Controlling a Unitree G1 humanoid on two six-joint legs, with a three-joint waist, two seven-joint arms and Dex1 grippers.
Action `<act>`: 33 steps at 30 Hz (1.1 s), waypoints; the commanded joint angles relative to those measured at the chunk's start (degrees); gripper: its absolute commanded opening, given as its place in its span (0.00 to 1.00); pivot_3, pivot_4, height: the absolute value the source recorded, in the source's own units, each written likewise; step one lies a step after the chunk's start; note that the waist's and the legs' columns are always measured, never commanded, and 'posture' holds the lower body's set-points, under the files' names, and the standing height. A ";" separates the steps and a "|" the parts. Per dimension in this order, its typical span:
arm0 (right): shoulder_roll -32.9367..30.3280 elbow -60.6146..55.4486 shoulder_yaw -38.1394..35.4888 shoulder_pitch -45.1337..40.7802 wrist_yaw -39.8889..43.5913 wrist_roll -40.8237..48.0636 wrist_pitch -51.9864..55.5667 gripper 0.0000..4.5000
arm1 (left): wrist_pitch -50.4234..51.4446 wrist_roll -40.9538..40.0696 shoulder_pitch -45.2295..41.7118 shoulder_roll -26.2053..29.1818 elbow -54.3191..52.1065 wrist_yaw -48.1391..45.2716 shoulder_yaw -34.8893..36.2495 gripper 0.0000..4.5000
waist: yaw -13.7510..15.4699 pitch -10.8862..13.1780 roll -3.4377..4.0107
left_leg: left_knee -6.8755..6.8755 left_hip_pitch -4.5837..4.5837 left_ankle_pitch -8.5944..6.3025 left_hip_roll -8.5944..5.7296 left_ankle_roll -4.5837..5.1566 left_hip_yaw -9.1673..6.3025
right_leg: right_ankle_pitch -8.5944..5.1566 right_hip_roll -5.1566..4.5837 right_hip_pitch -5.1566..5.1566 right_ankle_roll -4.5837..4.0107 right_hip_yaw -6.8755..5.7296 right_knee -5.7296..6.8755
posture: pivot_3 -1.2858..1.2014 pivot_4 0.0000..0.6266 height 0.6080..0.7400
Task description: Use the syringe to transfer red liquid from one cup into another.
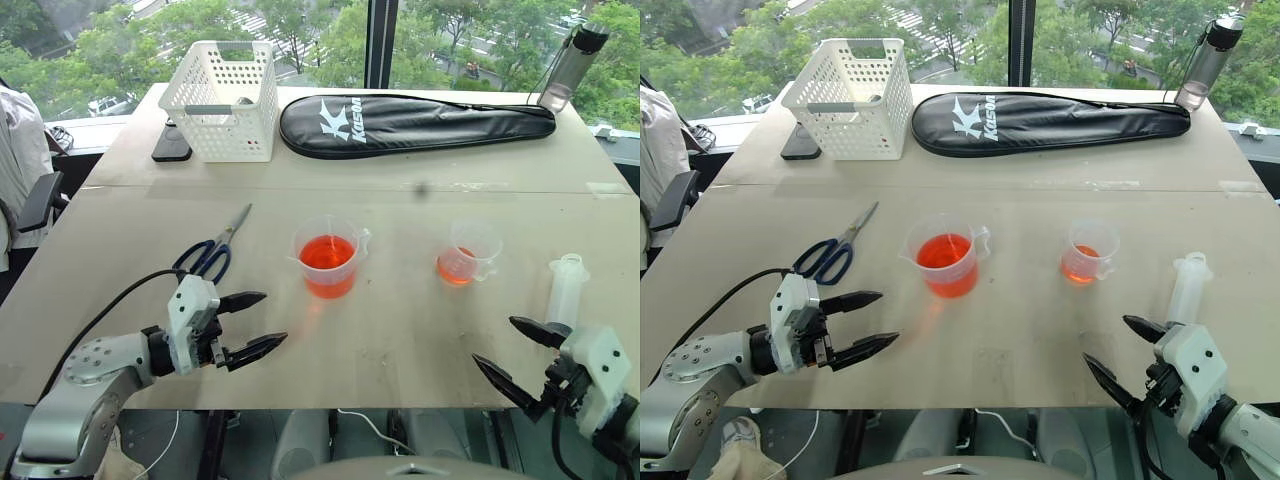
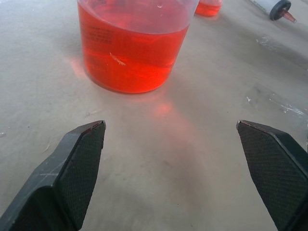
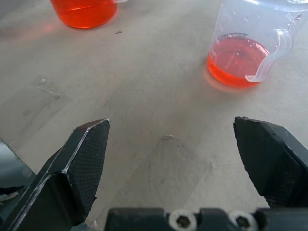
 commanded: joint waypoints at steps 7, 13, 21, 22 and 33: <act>2.69 -6.74 -2.80 -5.98 -12.16 1.60 8.35 1.00 | -0.25 -2.89 -5.36 0.34 -3.15 -2.67 -2.08 0.99 | 0.02 -0.03 0.04 | 0.01 -0.01 0.00 0.00 0.00 0.01 | 0.01 -0.03 0.00 0.00 0.00 -0.01 | 0.52 0.24 0.88; -0.42 -8.98 -12.10 -5.24 -17.57 10.30 23.62 1.00 | -6.28 -3.28 -5.13 2.35 -5.49 -12.32 -3.88 0.99 | 0.01 -0.03 0.05 | -0.04 -0.06 -0.01 -0.01 0.01 0.07 | 0.01 -0.01 0.00 0.01 -0.01 -0.04 | 0.52 0.24 0.88; 1.43 -2.88 -23.05 -14.94 -28.93 18.90 38.75 1.00 | -9.50 -6.04 -8.00 -0.11 -7.03 -14.52 -5.09 0.99 | -0.01 -0.06 0.12 | 0.00 -0.03 -0.01 -0.01 0.04 0.07 | 0.01 0.01 0.02 0.00 0.01 -0.03 | 0.52 0.24 0.88; 1.64 -1.59 -23.84 -18.16 -31.10 20.79 41.05 1.00 | -9.64 -6.41 -8.26 -0.47 -7.58 -14.42 -5.28 0.99 | -0.10 -0.07 0.11 | 0.00 -0.03 -0.01 -0.02 0.04 0.07 | 0.01 0.03 0.02 0.00 0.01 -0.02 | 0.52 0.24 0.88; -5.31 16.24 -22.53 -44.83 -42.84 23.22 66.59 1.00 | -10.04 -6.40 -9.70 -2.05 -9.79 -12.35 -7.62 0.99 | 0.04 -0.05 0.23 | -0.01 -0.06 -0.01 -0.02 0.05 0.12 | 0.14 0.28 0.01 0.23 0.12 -0.03 | 0.52 0.24 0.88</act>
